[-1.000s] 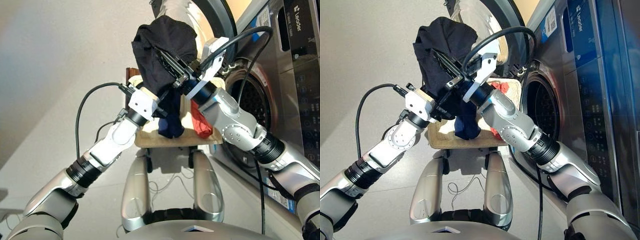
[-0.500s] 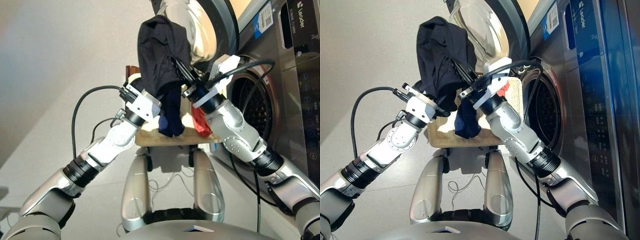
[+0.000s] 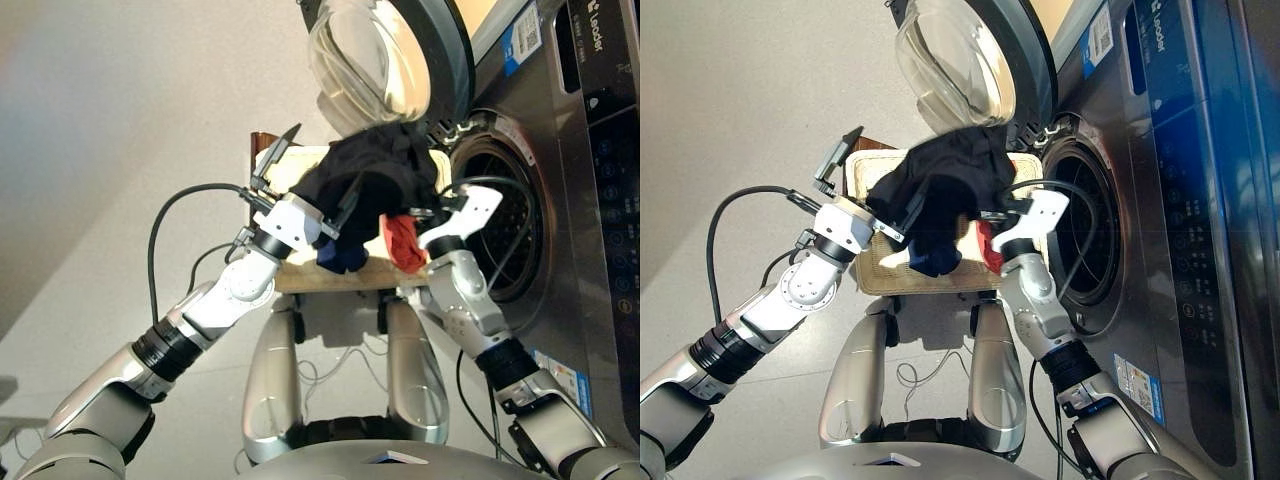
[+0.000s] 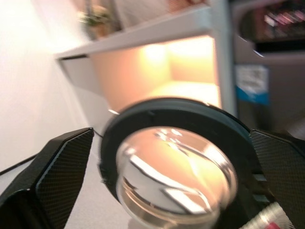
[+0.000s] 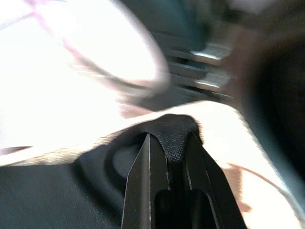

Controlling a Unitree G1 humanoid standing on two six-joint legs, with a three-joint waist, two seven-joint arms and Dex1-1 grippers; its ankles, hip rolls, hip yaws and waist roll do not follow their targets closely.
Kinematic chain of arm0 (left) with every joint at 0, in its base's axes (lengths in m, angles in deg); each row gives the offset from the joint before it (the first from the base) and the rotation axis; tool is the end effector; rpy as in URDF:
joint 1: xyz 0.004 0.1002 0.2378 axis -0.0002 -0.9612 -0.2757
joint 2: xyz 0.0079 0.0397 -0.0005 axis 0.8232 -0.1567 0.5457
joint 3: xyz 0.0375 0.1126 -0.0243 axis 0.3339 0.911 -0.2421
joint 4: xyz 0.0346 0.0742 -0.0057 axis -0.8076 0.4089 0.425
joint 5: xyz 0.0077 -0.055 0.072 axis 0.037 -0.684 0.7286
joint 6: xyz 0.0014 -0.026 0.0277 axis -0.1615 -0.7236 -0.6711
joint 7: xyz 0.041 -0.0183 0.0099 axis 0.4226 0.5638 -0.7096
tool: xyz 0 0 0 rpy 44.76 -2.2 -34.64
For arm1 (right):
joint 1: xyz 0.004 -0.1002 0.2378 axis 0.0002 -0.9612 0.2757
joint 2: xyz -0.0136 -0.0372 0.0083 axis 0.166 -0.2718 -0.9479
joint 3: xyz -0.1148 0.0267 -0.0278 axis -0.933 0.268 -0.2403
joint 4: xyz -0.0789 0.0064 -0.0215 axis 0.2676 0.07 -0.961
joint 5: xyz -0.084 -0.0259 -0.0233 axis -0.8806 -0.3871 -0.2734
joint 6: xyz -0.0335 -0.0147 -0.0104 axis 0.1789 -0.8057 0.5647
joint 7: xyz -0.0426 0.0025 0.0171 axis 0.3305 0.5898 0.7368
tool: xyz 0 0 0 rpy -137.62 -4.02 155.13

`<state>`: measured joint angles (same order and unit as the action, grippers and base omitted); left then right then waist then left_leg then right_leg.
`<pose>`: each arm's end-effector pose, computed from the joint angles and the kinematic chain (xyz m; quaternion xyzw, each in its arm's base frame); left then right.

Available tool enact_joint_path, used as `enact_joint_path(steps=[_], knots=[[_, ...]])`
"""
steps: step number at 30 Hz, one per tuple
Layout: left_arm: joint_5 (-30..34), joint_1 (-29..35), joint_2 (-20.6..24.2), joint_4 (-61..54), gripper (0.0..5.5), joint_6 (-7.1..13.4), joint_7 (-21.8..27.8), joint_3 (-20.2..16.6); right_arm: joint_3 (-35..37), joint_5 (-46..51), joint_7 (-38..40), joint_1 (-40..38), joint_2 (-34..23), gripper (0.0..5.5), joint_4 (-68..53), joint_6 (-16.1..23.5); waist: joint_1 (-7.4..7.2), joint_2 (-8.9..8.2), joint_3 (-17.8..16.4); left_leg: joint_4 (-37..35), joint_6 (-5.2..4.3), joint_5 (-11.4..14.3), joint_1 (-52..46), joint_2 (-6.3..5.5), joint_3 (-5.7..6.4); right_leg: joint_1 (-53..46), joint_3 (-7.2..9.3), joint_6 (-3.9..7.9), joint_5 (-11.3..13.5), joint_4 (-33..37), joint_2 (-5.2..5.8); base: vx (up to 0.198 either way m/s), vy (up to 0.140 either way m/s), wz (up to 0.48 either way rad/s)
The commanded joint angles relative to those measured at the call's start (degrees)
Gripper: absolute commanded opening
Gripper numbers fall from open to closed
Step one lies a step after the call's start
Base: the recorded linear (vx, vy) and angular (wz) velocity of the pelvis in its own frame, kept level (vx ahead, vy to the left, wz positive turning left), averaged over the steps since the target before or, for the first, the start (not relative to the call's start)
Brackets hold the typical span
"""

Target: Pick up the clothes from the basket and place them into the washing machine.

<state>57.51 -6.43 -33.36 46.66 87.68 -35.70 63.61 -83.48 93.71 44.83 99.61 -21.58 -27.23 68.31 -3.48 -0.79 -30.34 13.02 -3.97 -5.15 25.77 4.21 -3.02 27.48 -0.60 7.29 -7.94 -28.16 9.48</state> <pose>0.2408 0.1441 0.1323 0.1670 -0.3982 -0.1852 0.8828 0.2584 -0.1841 0.0421 0.1419 -0.0813 -0.1010 0.9813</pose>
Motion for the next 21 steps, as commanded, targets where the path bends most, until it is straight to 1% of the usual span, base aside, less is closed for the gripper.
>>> enact_joint_path(steps=[1,3,7,10,12,13,15,16,17,18,19,21], knots=[[-1.5,1.8,-0.9,-6.3,5.5,5.7,-1.9,-1.2,6.5,-4.9,8.5,2.3,1.2,0.0,1.5,8.8,-0.71,0.59,3.1,9.0,0.21,8.5,1.4,-1.29,-0.27,-0.2,-0.04,1.89,8.7,10.3,1.11,0.0,0.0,0.0],[-1.9,2.4,-0.8,-6.5,5.5,5.8,-2.1,-0.8,8.2,-4.7,10.9,3.6,2.2,0.0,4.3,9.2,-0.57,0.78,3.0,9.2,0.25,8.6,1.6,-1.36,-0.05,-0.1,-0.05,1.9,8.6,10.2,1.1,0.0,0.0,0.0],[-2.4,2.7,-0.6,-6.7,5.5,5.9,-2.9,-0.1,11.3,-6.0,17.0,6.1,2.5,0.0,11.0,10.1,-0.24,1.04,2.7,9.8,0.33,8.9,2.3,-1.61,0.08,0.4,0.0,1.95,8.6,9.9,1.17,0.0,0.0,0.0],[-2.8,3.2,-1.0,-7.2,5.5,6.2,-3.3,0.4,13.8,-8.0,22.2,8.5,1.6,0.0,16.2,10.4,0.15,1.36,2.4,10.2,0.35,9.0,2.8,-1.82,0.29,0.7,0.18,1.98,8.4,9.5,1.34,0.0,0.0,0.0],[-3.1,3.6,-1.2,-7.2,5.5,6.3,-3.2,0.7,14.3,-7.9,22.7,9.9,1.3,0.0,18.2,10.0,0.38,1.59,2.2,10.5,0.35,9.1,3.1,-1.9,0.52,1.0,0.3,2.0,8.3,9.3,1.45,0.0,0.0,0.0],[-4.2,4.1,-1.4,-7.6,5.5,6.4,-2.4,1.2,15.1,-6.4,23.0,11.9,-0.1,0.0,21.0,9.6,0.84,1.94,1.9,10.8,0.33,9.1,3.9,-2.11,0.78,1.6,0.35,2.05,8.1,8.8,1.57,0.0,0.0,0.0],[-6.0,4.4,-1.9,-7.4,5.5,6.7,-1.6,1.6,15.6,-5.3,23.3,13.2,-1.8,0.0,23.2,9.3,1.38,2.32,1.3,11.2,0.35,9.1,4.8,-2.46,1.25,2.5,0.45,2.1,7.8,8.2,1.73,0.0,0.0,0.0],[-6.2,4.5,-2.0,-7.4,5.5,6.7,-1.5,1.6,15.7,-5.2,23.2,13.3,-1.9,0.0,23.4,9.4,1.34,2.43,1.3,11.4,0.35,9.1,5.1,-2.49,1.34,2.7,0.52,2.1,7.8,8.0,1.75,-0.048,-0.031,0.186],[-7.1,5.0,-2.2,-7.2,5.5,6.6,-1.0,2.1,15.9,-5.1,23.8,14.4,-3.3,0.0,25.1,8.9,1.67,2.77,0.6,12.1,0.33,9.1,6.1,-2.83,1.68,3.6,0.53,2.04,7.5,6.9,1.86,-0.051,-0.038,0.188],[-9.0,4.6,-2.8,-7.1,5.5,6.3,0.4,2.9,16.6,-3.7,24.0,15.4,-5.3,0.0,27.3,8.7,2.28,3.33,0.6,13.3,0.35,9.2,8.1,-3.19,2.16,5.5,0.6,1.85,6.9,5.2,2.1,-0.066,-0.045,0.249],[-10.1,4.3,-3.3,-6.9,5.5,6.0,1.1,3.3,16.7,-3.3,23.9,15.6,-6.6,0.0,28.5,8.3,2.54,3.68,0.6,14.5,0.36,9.4,9.8,-3.39,2.48,7.3,0.71,1.71,6.4,3.6,2.28,-0.056,-0.034,0.292],[-11.6,3.9,-4.2,-6.1,5.5,5.4,2.3,4.4,16.4,-3.1,23.6,16.9,-10.0,0.0,30.8,7.8,2.98,4.24,0.6,17.4,0.37,10.1,14.0,-3.45,2.8,11.6,0.8,1.44,5.3,-0.3,2.52,-0.058,-0.004,0.315]])
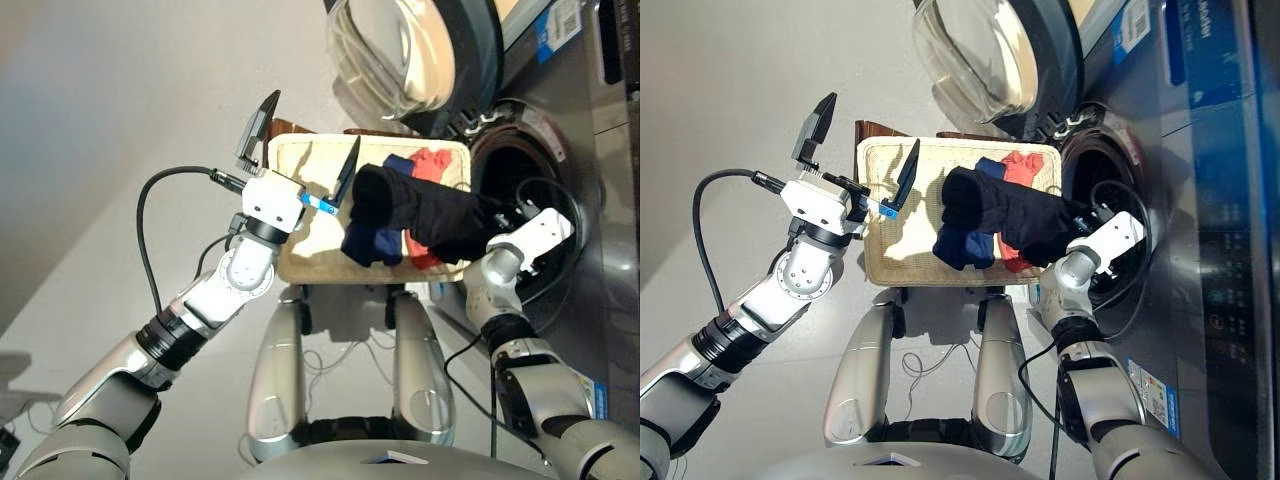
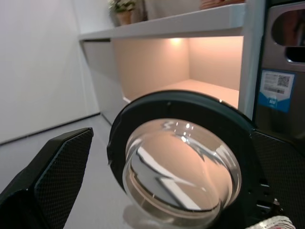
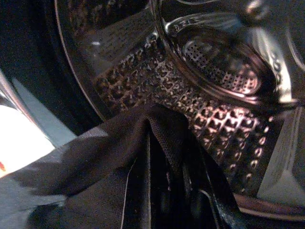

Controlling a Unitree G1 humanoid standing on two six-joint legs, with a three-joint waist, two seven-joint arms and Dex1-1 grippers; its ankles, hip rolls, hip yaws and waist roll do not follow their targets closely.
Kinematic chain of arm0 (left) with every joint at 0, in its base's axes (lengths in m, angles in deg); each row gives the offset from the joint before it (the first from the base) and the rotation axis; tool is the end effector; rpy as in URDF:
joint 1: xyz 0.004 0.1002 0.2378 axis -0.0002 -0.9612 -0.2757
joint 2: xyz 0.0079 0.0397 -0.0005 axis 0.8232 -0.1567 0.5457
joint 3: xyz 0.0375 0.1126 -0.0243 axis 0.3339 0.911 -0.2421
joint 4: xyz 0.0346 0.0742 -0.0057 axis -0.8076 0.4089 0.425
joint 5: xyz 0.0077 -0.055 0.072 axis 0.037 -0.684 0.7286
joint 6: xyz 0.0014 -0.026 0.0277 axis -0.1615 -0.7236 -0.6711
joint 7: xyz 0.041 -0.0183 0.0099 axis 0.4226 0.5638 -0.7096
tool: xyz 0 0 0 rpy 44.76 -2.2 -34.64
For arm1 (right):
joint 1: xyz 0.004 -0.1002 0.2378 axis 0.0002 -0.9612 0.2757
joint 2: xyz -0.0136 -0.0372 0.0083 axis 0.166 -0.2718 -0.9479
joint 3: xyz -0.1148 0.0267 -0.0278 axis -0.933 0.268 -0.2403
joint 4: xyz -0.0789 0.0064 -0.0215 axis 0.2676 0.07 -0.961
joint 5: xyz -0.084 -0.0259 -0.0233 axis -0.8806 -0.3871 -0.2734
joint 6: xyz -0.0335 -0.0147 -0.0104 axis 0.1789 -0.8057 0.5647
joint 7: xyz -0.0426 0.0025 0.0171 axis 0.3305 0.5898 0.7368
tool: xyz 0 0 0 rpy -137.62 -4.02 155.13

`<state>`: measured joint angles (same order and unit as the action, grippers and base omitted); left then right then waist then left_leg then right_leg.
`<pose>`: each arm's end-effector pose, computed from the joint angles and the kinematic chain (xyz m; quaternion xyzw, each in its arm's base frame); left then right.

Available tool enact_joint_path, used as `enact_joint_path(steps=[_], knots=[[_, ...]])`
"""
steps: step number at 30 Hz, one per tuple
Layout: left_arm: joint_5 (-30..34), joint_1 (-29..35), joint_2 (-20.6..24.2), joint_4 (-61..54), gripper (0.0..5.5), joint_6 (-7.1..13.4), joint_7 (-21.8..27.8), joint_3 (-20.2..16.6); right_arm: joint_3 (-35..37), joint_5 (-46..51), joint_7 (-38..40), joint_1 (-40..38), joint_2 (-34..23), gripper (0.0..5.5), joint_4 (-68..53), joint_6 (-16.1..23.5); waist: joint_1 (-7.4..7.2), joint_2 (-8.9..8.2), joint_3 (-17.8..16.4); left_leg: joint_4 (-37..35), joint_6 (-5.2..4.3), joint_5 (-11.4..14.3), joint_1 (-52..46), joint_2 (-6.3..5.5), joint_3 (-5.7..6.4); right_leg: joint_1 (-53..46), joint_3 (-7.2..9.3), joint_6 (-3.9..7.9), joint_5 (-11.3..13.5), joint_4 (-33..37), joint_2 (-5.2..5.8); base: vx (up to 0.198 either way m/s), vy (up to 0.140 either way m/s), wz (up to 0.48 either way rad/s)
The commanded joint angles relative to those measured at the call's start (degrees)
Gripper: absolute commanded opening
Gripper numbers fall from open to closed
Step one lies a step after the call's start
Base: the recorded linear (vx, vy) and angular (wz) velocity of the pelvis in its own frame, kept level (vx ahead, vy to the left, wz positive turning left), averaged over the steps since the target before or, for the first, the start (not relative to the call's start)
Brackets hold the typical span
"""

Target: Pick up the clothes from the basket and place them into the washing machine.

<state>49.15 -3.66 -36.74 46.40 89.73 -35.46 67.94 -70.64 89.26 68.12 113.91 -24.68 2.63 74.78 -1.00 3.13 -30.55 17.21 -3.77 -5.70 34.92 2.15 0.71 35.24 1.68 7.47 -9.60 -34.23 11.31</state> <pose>0.2398 0.1223 0.1353 0.0694 -0.3897 -0.2240 0.8906 0.2950 -0.2462 0.0512 0.1000 -0.0630 -0.4561 0.8821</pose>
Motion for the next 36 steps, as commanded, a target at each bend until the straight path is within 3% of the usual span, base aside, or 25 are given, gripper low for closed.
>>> enact_joint_path(steps=[1,7,11,14,24,29,36], knots=[[-3.4,1.5,-1.0,-5.7,5.5,3.3,2.1,0.0,3.5,1.5,0.1,3.0,-7.2,0.0,1.3,1.4,0.51,0.49,0.8,14.0,0.17,11.0,5.6,-1.38,-0.92,4.7,-1.58,1.26,6.6,5.0,0.68,-0.073,0.0,0.319],[-9.9,-1.7,-6.2,-2.1,5.5,0.9,4.5,1.2,3.1,1.5,3.3,7.2,-15.0,0.0,6.6,-1.9,0.94,0.9,0.8,25.8,0.26,14.3,21.5,-0.87,-0.25,21.5,-3.24,-0.22,2.6,-9.3,0.21,-0.068,-0.024,0.303],[-15.4,-4.2,-9.8,0.8,5.5,-0.4,6.0,-0.2,2.5,2.2,3.0,9.4,-18.4,0.0,6.2,-2.8,0.59,0.37,0.8,32.4,0.09,16.2,30.6,-0.3,-0.27,31.1,-3.89,-0.52,0.8,-16.1,-0.68,-0.07,-0.025,0.069],[-15.7,-3.8,-10.3,1.6,5.5,-0.9,5.7,-0.8,1.4,2.4,2.7,11.7,-21.5,0.0,6.8,-3.1,0.2,0.08,0.8,36.1,-0.04,17.2,36.0,-0.04,-0.6,36.9,-4.16,-0.49,0.0,-19.8,-1.34,0.0,0.0,0.0],[-15.1,-4.7,-6.9,-0.7,5.5,-2.1,4.0,-2.5,-0.4,4.6,1.7,17.1,-32.7,0.0,15.3,-7.1,-0.27,-0.29,0.8,41.2,0.01,18.8,44.4,0.4,-1.7,45.9,-4.61,-0.54,-0.6,-24.4,-2.83,0.0,0.0,0.0],[-15.1,-5.4,-4.6,-2.8,5.5,-2.9,2.4,-2.9,5.2,5.8,11.2,15.7,-38.2,0.0,19.5,-6.6,-1.03,-0.47,0.8,41.9,0.11,19.1,44.9,0.38,-1.78,46.7,-4.84,-0.65,-1.1,-25.2,-3.1,0.0,0.0,0.0],[-15.9,-5.7,-1.4,-4.3,5.5,-2.2,0.4,-3.2,11.3,9.1,16.2,11.6,-43.1,0.0,19.0,-5.3,-1.88,-0.79,0.8,42.7,-0.21,19.5,44.4,0.52,-1.79,46.6,-5.16,-0.48,-1.9,-26.7,-3.04,0.0,0.0,0.0]])
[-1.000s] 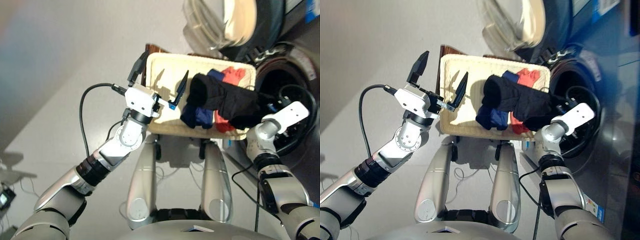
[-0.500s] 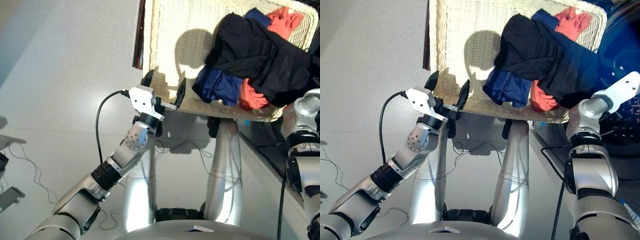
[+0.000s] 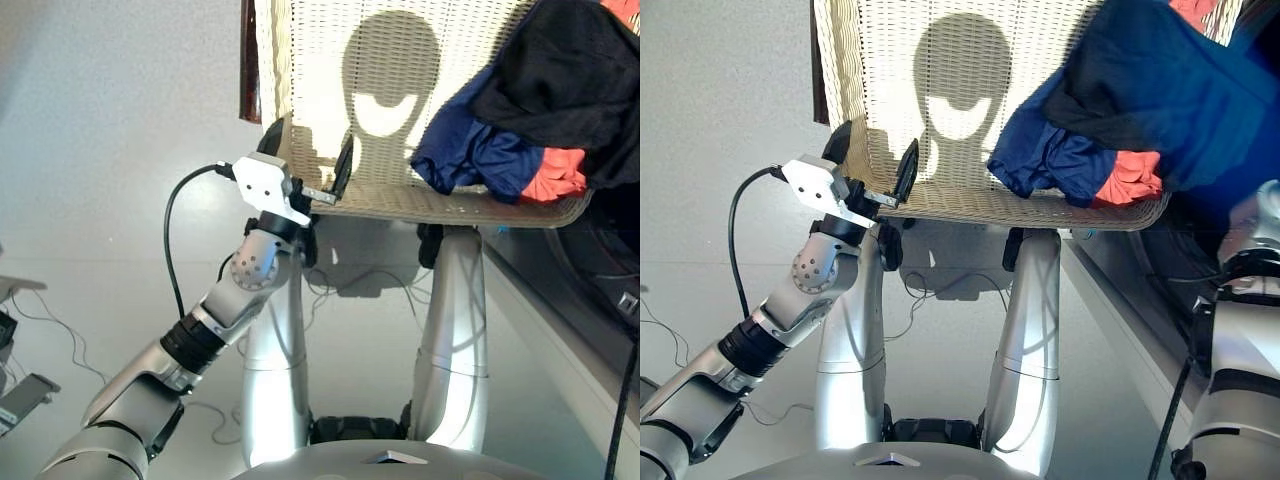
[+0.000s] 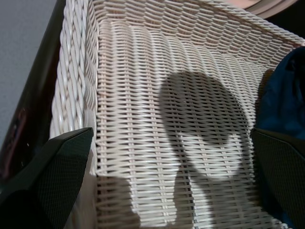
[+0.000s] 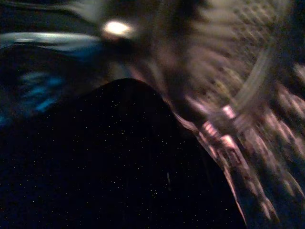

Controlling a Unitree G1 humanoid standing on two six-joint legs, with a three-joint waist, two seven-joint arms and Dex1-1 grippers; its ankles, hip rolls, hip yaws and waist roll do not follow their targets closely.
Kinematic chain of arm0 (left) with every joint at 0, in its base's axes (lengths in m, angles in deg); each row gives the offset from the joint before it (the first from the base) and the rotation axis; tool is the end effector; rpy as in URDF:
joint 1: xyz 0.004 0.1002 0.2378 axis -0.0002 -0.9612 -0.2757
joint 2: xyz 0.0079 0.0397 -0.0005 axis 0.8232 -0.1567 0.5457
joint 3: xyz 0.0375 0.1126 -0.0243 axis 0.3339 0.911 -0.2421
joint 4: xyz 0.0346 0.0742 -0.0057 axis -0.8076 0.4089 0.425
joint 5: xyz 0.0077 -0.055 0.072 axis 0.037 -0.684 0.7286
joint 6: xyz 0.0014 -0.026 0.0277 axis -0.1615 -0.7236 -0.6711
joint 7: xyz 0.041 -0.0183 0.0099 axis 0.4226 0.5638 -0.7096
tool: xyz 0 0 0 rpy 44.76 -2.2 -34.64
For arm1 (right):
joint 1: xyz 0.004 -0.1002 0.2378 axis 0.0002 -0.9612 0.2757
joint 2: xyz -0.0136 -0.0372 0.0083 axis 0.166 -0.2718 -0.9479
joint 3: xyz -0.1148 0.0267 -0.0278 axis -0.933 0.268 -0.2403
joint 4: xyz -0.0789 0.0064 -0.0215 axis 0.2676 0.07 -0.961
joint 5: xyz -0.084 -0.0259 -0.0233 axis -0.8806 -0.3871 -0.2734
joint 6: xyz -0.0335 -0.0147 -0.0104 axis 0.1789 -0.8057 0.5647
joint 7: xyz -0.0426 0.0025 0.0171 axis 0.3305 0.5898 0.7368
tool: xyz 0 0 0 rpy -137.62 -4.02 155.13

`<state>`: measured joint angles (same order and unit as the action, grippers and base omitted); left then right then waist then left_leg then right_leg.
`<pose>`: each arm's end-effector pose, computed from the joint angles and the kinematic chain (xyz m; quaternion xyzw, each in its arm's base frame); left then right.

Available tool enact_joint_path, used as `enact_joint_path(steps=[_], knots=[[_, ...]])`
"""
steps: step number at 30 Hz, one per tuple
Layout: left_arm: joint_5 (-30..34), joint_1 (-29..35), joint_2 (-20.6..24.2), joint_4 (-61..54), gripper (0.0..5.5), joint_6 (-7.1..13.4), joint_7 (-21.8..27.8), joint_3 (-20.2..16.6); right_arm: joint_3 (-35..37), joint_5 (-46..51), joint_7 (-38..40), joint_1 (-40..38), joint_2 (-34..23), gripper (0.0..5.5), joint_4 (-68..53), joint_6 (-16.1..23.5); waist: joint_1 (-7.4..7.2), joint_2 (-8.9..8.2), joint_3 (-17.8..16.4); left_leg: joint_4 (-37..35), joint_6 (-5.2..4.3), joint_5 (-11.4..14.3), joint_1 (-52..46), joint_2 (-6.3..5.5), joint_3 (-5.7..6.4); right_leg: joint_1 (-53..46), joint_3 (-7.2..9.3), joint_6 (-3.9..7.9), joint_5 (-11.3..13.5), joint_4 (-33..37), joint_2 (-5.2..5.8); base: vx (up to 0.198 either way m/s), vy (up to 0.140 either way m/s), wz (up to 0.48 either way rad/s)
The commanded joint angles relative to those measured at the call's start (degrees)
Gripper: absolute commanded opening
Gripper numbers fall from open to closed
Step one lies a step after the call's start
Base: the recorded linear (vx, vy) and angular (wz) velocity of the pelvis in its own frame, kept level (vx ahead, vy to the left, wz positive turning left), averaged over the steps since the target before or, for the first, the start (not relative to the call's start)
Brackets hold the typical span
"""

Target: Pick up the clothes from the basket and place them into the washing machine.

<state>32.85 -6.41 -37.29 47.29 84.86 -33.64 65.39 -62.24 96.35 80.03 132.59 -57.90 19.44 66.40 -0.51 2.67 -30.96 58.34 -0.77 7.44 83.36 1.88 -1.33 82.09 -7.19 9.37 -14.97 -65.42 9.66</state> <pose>0.2444 0.1334 0.1269 -0.0316 -0.2778 -0.1907 0.9410 0.2680 -0.4082 0.2071 0.1098 -0.1644 -0.7242 0.6607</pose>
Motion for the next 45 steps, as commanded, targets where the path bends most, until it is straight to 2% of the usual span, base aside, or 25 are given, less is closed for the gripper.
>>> enact_joint_path(steps=[1,6,14,15,16,19,22,25,28,31,36,37,39,43,44,45], knots=[[0.1,-3.3,-0.6,-5.4,5.5,2.8,-1.4,-0.7,3.4,1.9,4.7,-7.7,-10.4,0.0,1.8,3.1,-2.49,-0.41,1.2,1.5,-3.26,6.3,-4.2,0.85,0.24,-0.3,3.72,-2.34,3.5,4.4,-1.38,0.0,0.0,0.0],[-0.3,-3.3,0.9,-6.0,5.5,3.7,-1.2,-0.7,4.4,-0.4,5.6,-9.6,-12.1,0.0,-0.9,5.1,-2.74,-0.77,1.2,1.4,-3.34,5.9,-4.4,0.77,0.31,-0.6,3.76,-2.2,3.7,4.4,-1.41,0.0,0.0,0.0],[-1.2,-2.8,2.0,-6.4,5.5,4.0,0.3,-0.7,3.8,4.0,0.1,-6.6,-11.7,0.0,-1.0,8.2,-1.99,-0.55,1.2,1.1,-3.12,5.4,-5.2,0.5,0.48,-1.3,3.63,-2.01,4.4,5.0,-1.66,0.0,0.0,0.0],[-1.5,-2.6,1.9,-6.5,5.5,4.0,0.5,-0.7,3.4,4.8,-0.8,-6.2,-11.3,0.43,-0.8,8.2,-1.95,-0.55,1.2,1.0,-3.11,5.3,-5.3,0.54,0.46,-1.5,3.6,-1.98,4.5,5.2,-1.67,0.0,0.0,0.0],[-1.7,-2.5,1.8,-6.4,5.5,4.0,0.7,-0.8,3.2,5.7,-2.1,-5.7,-10.7,5.5,-0.7,8.2,-1.89,-0.5,1.2,0.8,-3.09,5.2,-5.4,0.58,0.44,-1.7,3.62,-1.98,4.5,5.4,-1.72,0.0,0.0,0.0],[-2.1,-2.3,1.5,-6.2,5.5,3.8,1.1,-1.0,1.8,8.1,-6.1,-4.9,-9.2,5.5,-0.6,7.5,-1.68,-0.57,1.2,0.4,-3.07,4.9,-5.6,0.66,0.38,-2.0,3.72,-2.08,4.7,5.7,-1.75,0.0,0.0,0.0],[-2.4,-2.6,0.6,-5.8,5.5,3.6,1.3,-1.7,-0.1,9.9,-9.7,-4.7,-5.5,5.5,-4.1,8.8,-1.82,-0.72,1.2,-0.2,-2.92,4.7,-5.8,0.91,0.17,-2.3,3.76,-2.16,5.1,6.3,-1.98,0.0,0.0,0.0],[-2.3,-3.2,0.0,-6.0,5.5,3.5,1.0,-2.9,-2.2,8.4,-10.7,-6.5,0.4,5.5,-14.1,11.7,-2.43,-1.18,1.2,-0.8,-2.71,4.4,-6.1,1.05,-0.03,-2.5,3.8,-2.28,5.5,7.2,-2.26,0.0,0.0,0.0],[-2.1,-3.7,-1.0,-6.1,5.5,3.4,0.6,-3.9,-3.7,2.4,-8.8,-9.7,7.0,5.5,-28.5,14.6,-3.23,-1.75,1.2,-1.8,-2.51,4.0,-6.4,1.25,-0.3,-2.9,3.66,-2.36,6.1,8.6,-2.72,0.0,0.0,0.0],[-1.7,-4.3,-1.5,-6.0,5.5,3.3,0.3,-5.0,-6.1,-5.0,-8.7,-13.9,13.4,5.5,-42.0,14.5,-3.77,-2.09,1.2,-3.1,-2.26,3.8,-7.3,1.35,-0.59,-3.7,3.54,-2.49,6.6,10.2,-2.98,0.0,0.0,0.0],[-0.4,-5.1,-1.6,-6.3,5.5,3.4,0.4,-6.8,-10.8,-18.2,-11.3,-20.4,18.6,5.5,-57.0,11.1,-4.21,-2.61,1.2,-5.4,-2.07,2.8,-8.7,1.37,-0.77,-5.0,3.46,-2.66,7.5,12.5,-3.07,0.012,-0.003,-0.048],[-0.1,-5.7,-1.3,-6.5,5.5,3.5,0.5,-6.9,-12.6,-20.2,-12.5,-22.3,19.5,5.5,-59.6,10.3,-4.09,-2.6,1.2,-5.0,-2.26,4.7,-10.3,1.6,-0.61,-6.5,3.63,-2.43,5.7,12.0,-3.1,0.077,-0.012,0.015],[0.3,-6.1,-0.8,-7.2,5.5,3.5,0.8,-7.5,-14.5,-23.0,-14.8,-24.3,20.1,5.5,-63.9,9.7,-4.13,-2.75,1.2,-6.0,-2.23,4.3,-11.1,1.66,-0.59,-7.3,3.69,-2.48,6.0,13.2,-3.14,0.044,-0.008,0.0],[2.1,-7.0,0.0,-8.2,5.5,3.6,1.2,-8.7,-18.7,-26.8,-19.9,-27.3,20.2,5.5,-71.6,8.4,-4.23,-3.06,1.2,-8.3,-2.32,3.3,-12.4,1.96,-0.66,-8.8,3.74,-2.41,7.1,15.6,-3.04,-0.021,-0.002,-0.002],[2.9,-6.6,0.3,-8.4,5.5,3.7,1.1,-9.1,-19.7,-28.4,-20.7,-27.2,20.3,5.5,-73.3,7.8,-4.3,-3.14,1.2,-10.1,-2.13,0.7,-11.7,1.94,-0.83,-8.3,3.66,-2.56,9.7,17.5,-2.8,-0.078,-0.011,-0.001],[3.7,-6.6,0.4,-8.4,5.5,3.8,1.0,-9.2,-21.0,-29.0,-21.8,-27.4,20.4,5.5,-74.6,7.5,-4.31,-3.16,1.2,-11.4,-2.24,0.2,-12.5,2.13,-0.91,-9.1,3.73,-2.52,10.2,18.8,-2.59,-0.081,-0.006,0.023]])
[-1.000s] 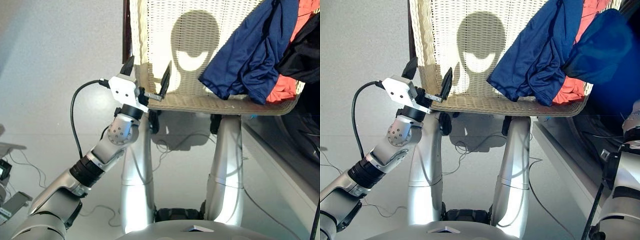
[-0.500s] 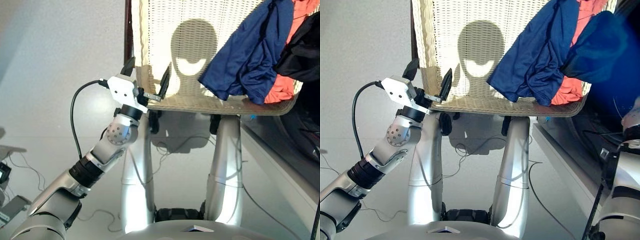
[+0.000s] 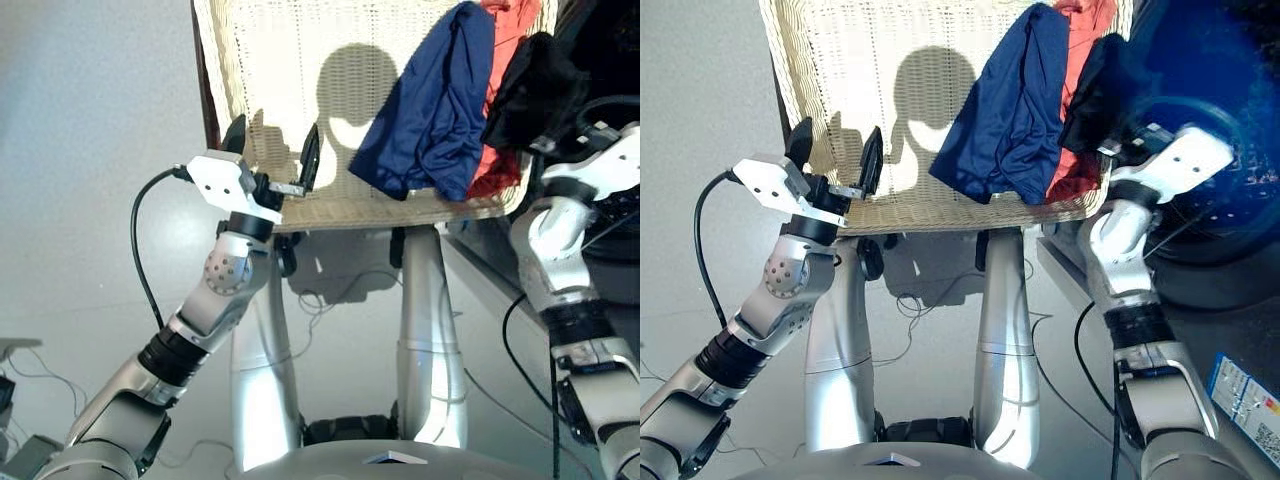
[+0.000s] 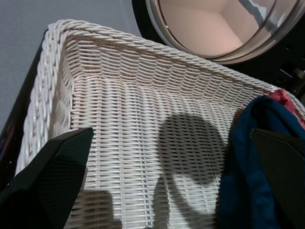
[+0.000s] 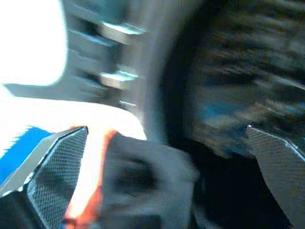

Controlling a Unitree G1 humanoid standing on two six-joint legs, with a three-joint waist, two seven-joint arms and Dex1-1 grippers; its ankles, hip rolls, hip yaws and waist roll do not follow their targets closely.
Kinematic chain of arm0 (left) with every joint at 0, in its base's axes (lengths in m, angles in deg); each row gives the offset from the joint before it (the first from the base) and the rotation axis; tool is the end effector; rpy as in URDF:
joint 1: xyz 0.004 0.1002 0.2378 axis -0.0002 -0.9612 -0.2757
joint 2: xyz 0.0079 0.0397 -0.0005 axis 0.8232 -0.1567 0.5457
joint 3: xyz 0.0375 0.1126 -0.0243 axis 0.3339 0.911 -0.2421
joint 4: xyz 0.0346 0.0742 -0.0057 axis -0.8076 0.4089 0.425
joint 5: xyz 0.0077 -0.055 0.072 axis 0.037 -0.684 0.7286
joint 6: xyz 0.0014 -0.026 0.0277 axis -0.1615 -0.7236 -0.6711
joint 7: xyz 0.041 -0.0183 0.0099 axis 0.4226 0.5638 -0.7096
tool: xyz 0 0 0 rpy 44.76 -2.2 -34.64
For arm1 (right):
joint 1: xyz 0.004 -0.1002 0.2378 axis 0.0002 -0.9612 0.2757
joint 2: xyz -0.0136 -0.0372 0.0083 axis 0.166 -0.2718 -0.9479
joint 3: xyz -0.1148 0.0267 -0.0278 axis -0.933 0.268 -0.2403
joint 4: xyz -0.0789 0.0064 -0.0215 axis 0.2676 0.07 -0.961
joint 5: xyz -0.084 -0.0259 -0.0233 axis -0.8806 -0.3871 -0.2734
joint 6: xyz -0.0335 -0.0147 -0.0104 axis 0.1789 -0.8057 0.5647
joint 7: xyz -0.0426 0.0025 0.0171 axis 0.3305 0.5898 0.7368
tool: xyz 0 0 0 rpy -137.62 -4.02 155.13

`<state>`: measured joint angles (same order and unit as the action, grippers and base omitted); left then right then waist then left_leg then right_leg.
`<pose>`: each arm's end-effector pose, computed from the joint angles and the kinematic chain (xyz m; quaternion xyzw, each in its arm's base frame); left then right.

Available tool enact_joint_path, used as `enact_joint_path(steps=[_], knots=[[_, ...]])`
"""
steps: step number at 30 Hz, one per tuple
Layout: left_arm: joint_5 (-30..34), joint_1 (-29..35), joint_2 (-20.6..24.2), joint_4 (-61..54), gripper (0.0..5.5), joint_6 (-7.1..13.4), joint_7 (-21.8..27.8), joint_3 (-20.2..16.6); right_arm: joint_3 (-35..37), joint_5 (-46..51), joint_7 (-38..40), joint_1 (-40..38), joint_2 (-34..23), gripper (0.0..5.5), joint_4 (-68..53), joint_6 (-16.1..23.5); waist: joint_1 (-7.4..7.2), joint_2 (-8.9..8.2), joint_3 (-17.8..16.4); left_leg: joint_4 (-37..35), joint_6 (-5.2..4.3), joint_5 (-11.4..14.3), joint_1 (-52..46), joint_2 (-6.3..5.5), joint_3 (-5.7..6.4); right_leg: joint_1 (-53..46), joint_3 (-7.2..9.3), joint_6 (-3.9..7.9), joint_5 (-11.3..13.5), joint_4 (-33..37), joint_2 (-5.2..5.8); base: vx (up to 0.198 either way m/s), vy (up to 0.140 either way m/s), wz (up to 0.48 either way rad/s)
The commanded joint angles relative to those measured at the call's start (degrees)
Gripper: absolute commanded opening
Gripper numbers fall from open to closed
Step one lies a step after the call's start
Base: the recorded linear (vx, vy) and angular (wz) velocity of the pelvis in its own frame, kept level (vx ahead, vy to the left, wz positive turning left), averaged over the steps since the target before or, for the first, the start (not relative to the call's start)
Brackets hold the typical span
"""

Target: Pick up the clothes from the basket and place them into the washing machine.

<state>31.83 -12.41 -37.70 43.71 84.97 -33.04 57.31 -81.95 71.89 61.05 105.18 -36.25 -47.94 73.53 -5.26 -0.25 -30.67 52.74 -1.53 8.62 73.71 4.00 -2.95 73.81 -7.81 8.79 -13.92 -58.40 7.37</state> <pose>0.2349 0.1526 0.1278 -0.0654 -0.2902 -0.1395 0.9445 0.2595 -0.2027 0.1441 -0.0346 -0.3915 -0.1206 0.9116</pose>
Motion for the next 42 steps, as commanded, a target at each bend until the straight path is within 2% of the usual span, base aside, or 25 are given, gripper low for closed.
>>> enact_joint_path(steps=[1,3,6,10,12,14,16,18,19,21,28,33,34,38,39,42], knots=[[4.7,-0.7,0.9,-4.8,5.5,3.7,0.4,-1.2,-1.3,-4.5,-2.8,-0.1,-1.2,5.5,-7.2,0.4,0.42,-0.27,0.9,-6.0,-1.48,-1.1,-3.0,-0.02,0.69,-0.9,4.35,-1.94,9.2,11.8,-0.29,0.0,0.0,0.0],[5.6,-0.4,0.0,-3.9,5.5,3.9,0.2,-1.2,-4.0,-5.9,-3.8,0.2,0.1,5.5,-8.5,-0.4,0.55,-0.26,0.9,-9.7,-1.69,-2.1,-6.2,0.23,0.15,-3.9,4.84,-1.73,10.4,15.5,0.3,0.03,0.004,-0.023],[6.4,0.2,-1.5,-0.6,5.5,3.4,0.1,-0.6,-5.7,-4.2,-5.6,0.1,2.8,5.5,-9.7,-0.3,0.29,-0.46,0.9,-14.8,-1.78,-3.7,-10.5,0.45,-0.47,-8.0,5.24,-1.18,12.2,20.2,0.17,0.057,0.022,-0.031],[8.8,2.3,-4.0,12.5,5.5,2.0,-0.2,0.7,-9.2,-0.1,-9.5,2.2,4.2,5.5,-13.6,0.3,-0.67,-2.14,0.9,-19.4,-1.37,-4.8,-16.3,0.32,-1.2,-13.2,4.61,-1.02,14.4,25.4,-1.26,0.066,0.034,-0.176],[9.6,3.6,-4.2,15.5,5.5,2.5,0.0,1.2,-10.7,0.4,-10.6,3.5,4.2,5.5,-16.3,0.2,-1.24,-3.4,0.9,-19.9,-1.3,-4.7,-18.1,0.87,-1.73,-15.2,4.35,-1.1,14.7,27.0,-1.88,0.051,0.027,-0.261],[11.2,6.4,-4.5,19.2,5.5,2.9,0.0,3.4,-13.2,1.7,-11.9,6.6,4.6,5.5,-17.7,-0.1,-1.89,-4.77,0.9,-20.3,-1.19,-4.5,-19.8,1.73,-2.57,-16.4,3.75,-1.12,14.9,27.9,-2.69,0.026,0.028,-0.334],[12.1,9.5,-5.4,21.9,5.5,2.7,0.3,5.5,-15.2,1.7,-12.3,10.9,4.5,5.5,-18.5,-0.5,-2.35,-5.57,0.9,-20.2,-1.32,-4.4,-20.6,2.2,-2.68,-17.0,3.56,-1.16,14.9,28.1,-3.11,0.015,-0.035,-0.441],[12.9,13.9,-7.2,25.8,5.5,2.4,-0.3,7.8,-17.5,3.3,-13.1,15.2,5.8,5.5,-18.2,-1.0,-3.06,-6.27,0.9,-20.0,-1.66,-4.6,-21.0,2.54,-2.61,-17.5,3.57,-1.44,14.8,28.4,-3.39,0.006,-0.06,-0.224],[12.9,13.9,-7.2,25.9,5.5,2.4,-0.3,7.8,-17.5,3.3,-13.1,15.2,5.8,5.5,-18.2,-1.0,-3.06,-6.26,0.9,-20.0,-1.67,-4.6,-21.0,2.53,-2.61,-17.4,3.56,-1.44,14.8,28.4,-3.39,0.0,0.0,0.0],[13.3,19.4,-10.7,31.3,5.5,1.5,-1.3,10.6,-20.1,4.2,-13.2,21.7,8.2,5.5,-17.7,-1.2,-3.94,-6.91,0.9,-19.9,-2.21,-4.9,-21.1,3.15,-2.37,-17.3,3.27,-1.86,14.7,28.2,-3.8,-0.003,-0.025,-0.04],[14.4,27.3,-17.4,40.0,5.5,-0.4,-2.8,14.2,-24.1,4.8,-12.0,32.4,14.7,5.5,-15.2,-1.8,-4.88,-7.47,0.9,-19.2,-3.28,-5.3,-19.2,4.45,-2.45,-15.2,3.3,-2.24,14.5,26.6,-4.35,-0.003,-0.015,-0.031],[14.5,29.0,-19.4,42.9,5.5,-1.3,-3.7,14.9,-25.8,4.9,-12.1,35.4,17.7,5.5,-14.6,-2.1,-5.16,-7.38,0.9,-18.0,-3.68,-5.3,-16.9,4.81,-2.03,-12.9,3.54,-2.58,13.8,24.7,-4.59,-0.013,-0.048,-0.044],[14.7,29.7,-19.8,44.1,5.5,-1.7,-3.8,15.2,-26.8,5.1,-12.2,36.6,18.9,5.5,-14.5,-2.4,-5.26,-7.47,0.9,-16.6,-3.92,-5.1,-15.2,4.89,-1.48,-11.3,3.61,-2.74,13.2,23.0,-4.8,-0.022,-0.08,0.032],[14.9,30.6,-20.3,47.6,5.5,-2.8,-4.9,14.7,-27.7,6.0,-12.6,37.6,20.6,5.5,-14.4,-2.5,-5.46,-8.05,0.9,-13.1,-4.14,-4.1,-11.7,5.55,-0.76,-8.2,4.09,-3.01,12.0,19.3,-5.06,-0.003,-0.078,0.08],[14.5,30.3,-20.6,49.0,5.5,-3.3,-5.4,14.3,-28.1,6.4,-12.5,37.5,21.4,5.5,-14.3,-2.5,-5.25,-8.05,0.9,-11.2,-4.54,-1.8,-11.8,5.94,-0.24,-8.3,4.42,-2.97,9.4,17.1,-5.24,0.071,-0.075,0.056],[14.2,31.0,-21.4,53.1,5.5,-4.3,-6.9,13.1,-28.8,6.9,-11.9,38.0,22.6,5.5,-14.4,-2.2,-5.49,-8.43,0.9,-8.0,-4.75,-1.0,-9.0,6.07,0.6,-5.8,4.92,-3.32,8.2,14.0,-5.53,0.015,-0.083,0.033]])
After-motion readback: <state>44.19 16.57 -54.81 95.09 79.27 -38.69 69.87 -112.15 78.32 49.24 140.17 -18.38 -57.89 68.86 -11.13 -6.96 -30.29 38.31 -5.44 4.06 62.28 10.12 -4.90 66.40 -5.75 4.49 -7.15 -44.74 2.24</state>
